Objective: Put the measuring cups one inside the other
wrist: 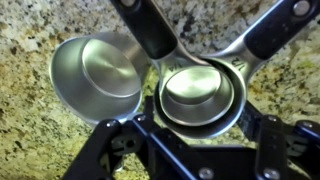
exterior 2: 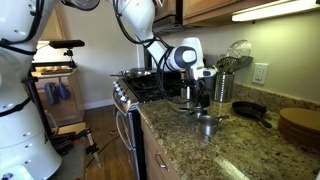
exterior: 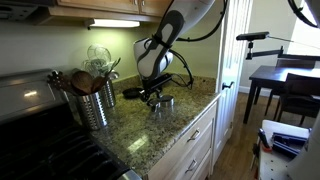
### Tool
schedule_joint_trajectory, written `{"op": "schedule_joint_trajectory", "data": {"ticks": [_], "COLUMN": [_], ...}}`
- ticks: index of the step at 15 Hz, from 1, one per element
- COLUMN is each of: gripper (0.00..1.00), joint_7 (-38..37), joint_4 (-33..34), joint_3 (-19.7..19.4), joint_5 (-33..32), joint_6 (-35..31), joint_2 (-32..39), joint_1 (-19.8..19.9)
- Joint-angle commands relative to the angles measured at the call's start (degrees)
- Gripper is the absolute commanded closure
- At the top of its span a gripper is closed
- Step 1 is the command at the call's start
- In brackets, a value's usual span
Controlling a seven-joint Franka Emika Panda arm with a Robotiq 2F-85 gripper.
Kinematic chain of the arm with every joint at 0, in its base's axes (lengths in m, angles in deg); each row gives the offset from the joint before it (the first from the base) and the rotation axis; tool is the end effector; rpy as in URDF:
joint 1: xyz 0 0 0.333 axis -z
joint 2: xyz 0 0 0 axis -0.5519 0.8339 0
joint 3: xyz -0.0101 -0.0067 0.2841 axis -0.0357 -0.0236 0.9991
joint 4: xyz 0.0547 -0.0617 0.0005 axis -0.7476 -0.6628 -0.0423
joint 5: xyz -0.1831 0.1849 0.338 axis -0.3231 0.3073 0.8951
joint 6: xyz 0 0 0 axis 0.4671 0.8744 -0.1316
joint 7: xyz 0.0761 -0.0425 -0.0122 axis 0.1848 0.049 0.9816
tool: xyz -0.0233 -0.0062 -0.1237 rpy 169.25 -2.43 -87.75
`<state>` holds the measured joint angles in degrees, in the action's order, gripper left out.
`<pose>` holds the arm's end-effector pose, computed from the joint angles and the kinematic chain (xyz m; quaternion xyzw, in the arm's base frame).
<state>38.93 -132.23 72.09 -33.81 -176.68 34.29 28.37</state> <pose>0.6595 -0.0542 0.1626 0.9850 -0.1274 0.0600 0.0992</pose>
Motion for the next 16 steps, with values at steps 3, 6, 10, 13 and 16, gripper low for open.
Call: {"op": "schedule_joint_trajectory", "data": {"ticks": [3, 6, 10, 13, 16], "gripper": [0.46, 0.46, 0.46, 0.46, 0.46], "joint_7": [0.42, -0.25, -2.08, -3.6, -3.95], "joint_4": [-0.13, -0.36, -0.93, -1.02, -0.9], "joint_3": [-0.62, -1.09, -2.6, -3.72, -4.36], "joint_5": [-0.55, -1.09, -2.36, -3.08, -2.77], "joint_6": [3.8, 5.05, 6.53, 7.23, 7.17], "joint_2": [-3.53, -4.55, -5.74, -5.88, -5.29], "joint_1": [-0.04, -0.05, -0.11, 0.07, 0.52]}}
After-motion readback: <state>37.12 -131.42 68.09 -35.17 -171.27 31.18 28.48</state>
